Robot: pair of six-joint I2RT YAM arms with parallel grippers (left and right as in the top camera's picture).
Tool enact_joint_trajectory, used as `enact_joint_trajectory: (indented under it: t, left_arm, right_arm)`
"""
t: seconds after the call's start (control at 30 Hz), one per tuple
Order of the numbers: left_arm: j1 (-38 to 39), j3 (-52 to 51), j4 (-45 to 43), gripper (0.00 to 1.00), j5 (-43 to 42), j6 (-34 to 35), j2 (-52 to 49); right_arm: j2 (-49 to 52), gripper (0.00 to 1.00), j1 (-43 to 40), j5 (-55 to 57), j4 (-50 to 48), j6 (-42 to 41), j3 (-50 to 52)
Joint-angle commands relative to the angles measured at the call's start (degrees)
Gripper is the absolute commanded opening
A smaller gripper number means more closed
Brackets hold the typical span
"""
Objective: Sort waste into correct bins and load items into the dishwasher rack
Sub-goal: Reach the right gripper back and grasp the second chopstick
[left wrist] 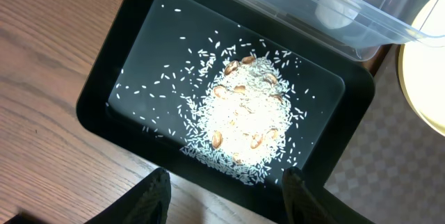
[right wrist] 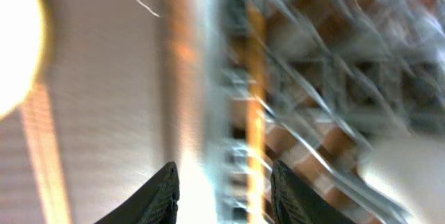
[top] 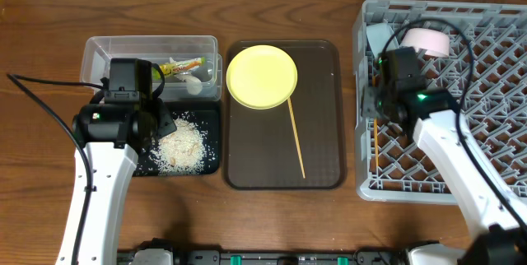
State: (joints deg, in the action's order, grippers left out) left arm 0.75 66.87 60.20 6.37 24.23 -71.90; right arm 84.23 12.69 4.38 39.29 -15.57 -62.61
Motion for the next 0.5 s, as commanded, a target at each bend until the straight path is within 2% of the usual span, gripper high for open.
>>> enact_joint_trajectory:
  t: [0.0,0.27,0.47]
  left_arm:
    - [-0.3,0.1,0.2,0.54,0.1,0.8,0.0]
    - [-0.3,0.1,0.2,0.55,0.1,0.8,0.0]
    - [-0.3,0.1,0.2,0.55,0.1,0.8,0.0]
  right_arm:
    - [-2.6,0.43,1.5,-12.3,-3.5,1.3,-1.7]
    - [3.1,0.46,11.8,-14.6,-6.1,1.5,-1.5]
    - [12.5,0.48,20.2,-8.5,-7.1,-0.8,-1.5]
